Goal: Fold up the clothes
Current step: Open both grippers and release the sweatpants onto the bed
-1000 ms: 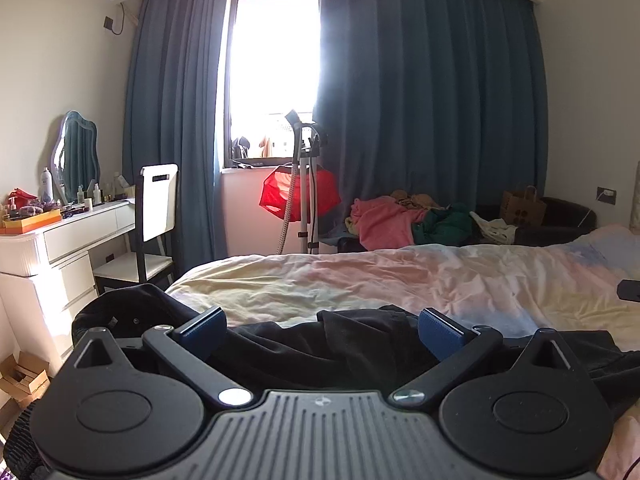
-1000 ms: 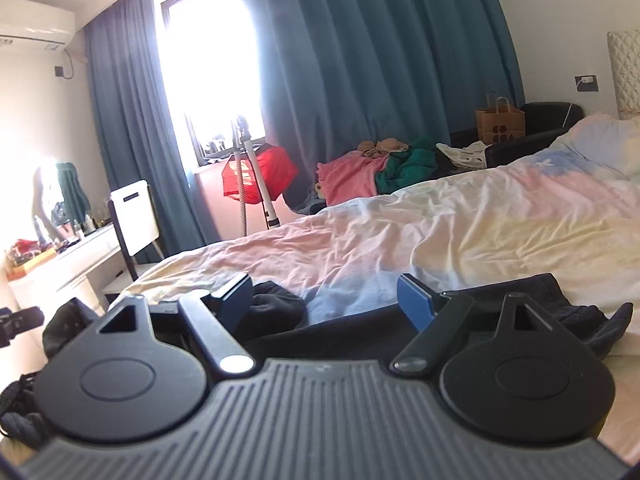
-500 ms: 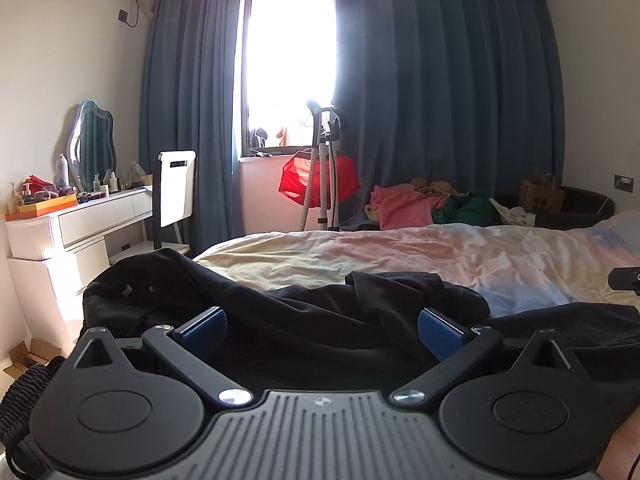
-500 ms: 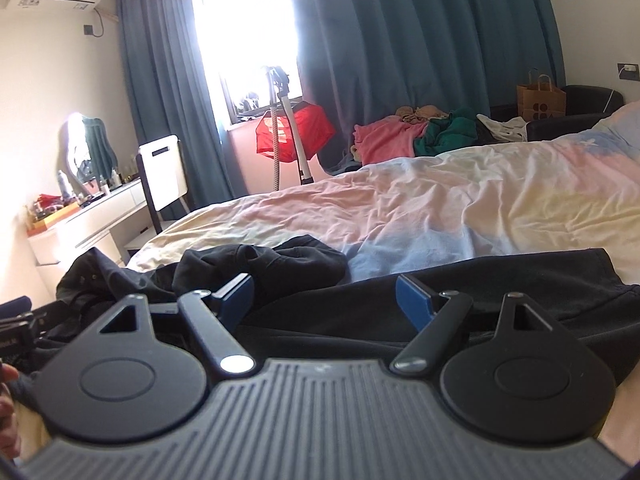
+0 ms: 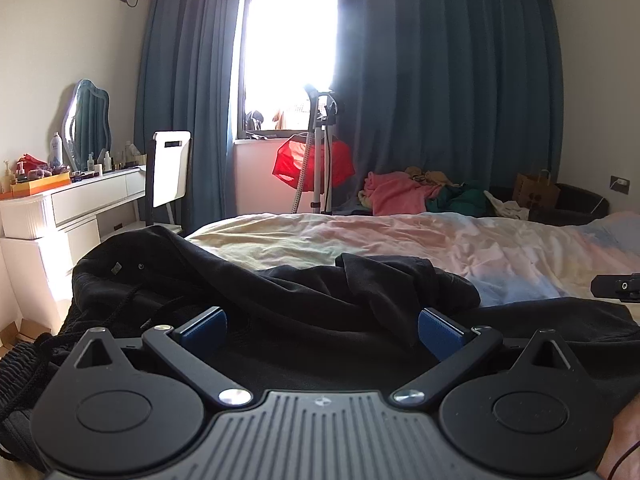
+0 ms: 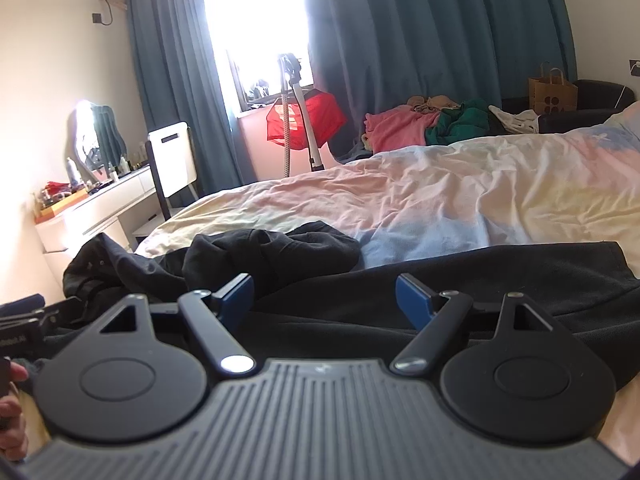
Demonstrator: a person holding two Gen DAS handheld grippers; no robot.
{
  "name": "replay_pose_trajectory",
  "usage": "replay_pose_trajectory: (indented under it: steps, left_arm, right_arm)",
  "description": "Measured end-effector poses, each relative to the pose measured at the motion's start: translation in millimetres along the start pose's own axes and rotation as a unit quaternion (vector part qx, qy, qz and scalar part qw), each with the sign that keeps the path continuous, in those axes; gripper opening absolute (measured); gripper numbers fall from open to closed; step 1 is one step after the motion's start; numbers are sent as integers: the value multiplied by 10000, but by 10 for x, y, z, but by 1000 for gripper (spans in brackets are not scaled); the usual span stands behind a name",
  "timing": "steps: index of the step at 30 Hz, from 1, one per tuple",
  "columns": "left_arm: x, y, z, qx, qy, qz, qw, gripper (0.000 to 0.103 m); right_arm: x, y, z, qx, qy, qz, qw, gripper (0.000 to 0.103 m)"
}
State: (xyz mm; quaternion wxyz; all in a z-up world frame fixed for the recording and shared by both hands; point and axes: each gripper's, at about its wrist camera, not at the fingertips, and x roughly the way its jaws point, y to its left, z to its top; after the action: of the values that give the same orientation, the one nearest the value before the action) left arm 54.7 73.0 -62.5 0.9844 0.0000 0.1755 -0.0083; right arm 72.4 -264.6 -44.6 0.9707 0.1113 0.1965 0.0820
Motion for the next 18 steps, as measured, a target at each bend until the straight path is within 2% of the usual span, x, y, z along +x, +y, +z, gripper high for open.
replay_pose_trajectory:
  steps: [5, 9, 10, 14, 18]
  left_arm:
    - [-4, -91, 35, 150, 16, -94, 9998, 103]
    - [-16, -338, 381, 611, -434, -293, 9968, 103]
    - [4, -360, 460, 598, -503, -327, 9964, 103]
    - [357, -356, 617, 235, -586, -585, 9963, 103]
    - [759, -160, 388, -278, -121, -500, 9983, 103]
  right_arm:
    - [-16, -20, 2, 127, 17, 90, 9999, 80]
    - [55, -164, 19, 644, 192, 216, 9975, 80]
    - [106, -228, 37, 847, 268, 295, 9956, 80]
    - [436, -432, 197, 1380, 564, 580, 9871, 80]
    - [1065, -486, 476, 1287, 786, 731, 9859, 81]
